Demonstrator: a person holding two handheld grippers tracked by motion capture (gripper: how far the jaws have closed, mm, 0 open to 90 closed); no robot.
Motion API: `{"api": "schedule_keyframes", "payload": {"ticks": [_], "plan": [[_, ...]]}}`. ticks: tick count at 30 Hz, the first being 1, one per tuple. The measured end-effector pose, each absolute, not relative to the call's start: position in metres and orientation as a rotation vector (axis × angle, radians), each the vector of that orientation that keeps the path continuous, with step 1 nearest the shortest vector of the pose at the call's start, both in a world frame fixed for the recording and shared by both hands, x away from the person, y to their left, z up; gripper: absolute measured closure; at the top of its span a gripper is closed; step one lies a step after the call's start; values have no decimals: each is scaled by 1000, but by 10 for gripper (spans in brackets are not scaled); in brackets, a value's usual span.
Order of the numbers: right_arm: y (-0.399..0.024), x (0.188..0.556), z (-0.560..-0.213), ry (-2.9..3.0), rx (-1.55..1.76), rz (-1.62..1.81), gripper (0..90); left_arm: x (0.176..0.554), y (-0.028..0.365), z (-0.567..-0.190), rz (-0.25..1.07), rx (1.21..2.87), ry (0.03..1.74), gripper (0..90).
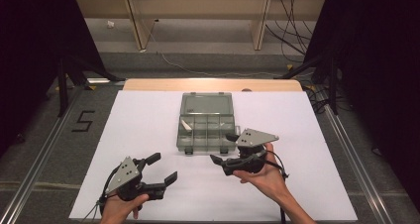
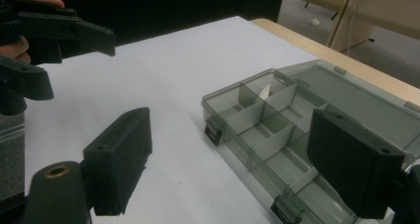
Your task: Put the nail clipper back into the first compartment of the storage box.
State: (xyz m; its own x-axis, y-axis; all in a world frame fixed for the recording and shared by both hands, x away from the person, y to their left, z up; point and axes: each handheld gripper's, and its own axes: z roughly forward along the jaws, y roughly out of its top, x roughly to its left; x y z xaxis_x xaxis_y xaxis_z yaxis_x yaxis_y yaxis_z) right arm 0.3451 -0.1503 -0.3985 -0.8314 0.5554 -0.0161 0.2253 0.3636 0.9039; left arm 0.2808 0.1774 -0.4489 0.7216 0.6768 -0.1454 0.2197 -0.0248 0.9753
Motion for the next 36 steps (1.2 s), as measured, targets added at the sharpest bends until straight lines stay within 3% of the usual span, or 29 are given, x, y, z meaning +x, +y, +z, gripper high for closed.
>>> {"api": "schedule_keyframes", "payload": {"ticks": [36], "plan": [[-210, 305, -422, 2161, 825, 1559, 177, 281, 178, -449, 433, 1594, 740, 159]]}}
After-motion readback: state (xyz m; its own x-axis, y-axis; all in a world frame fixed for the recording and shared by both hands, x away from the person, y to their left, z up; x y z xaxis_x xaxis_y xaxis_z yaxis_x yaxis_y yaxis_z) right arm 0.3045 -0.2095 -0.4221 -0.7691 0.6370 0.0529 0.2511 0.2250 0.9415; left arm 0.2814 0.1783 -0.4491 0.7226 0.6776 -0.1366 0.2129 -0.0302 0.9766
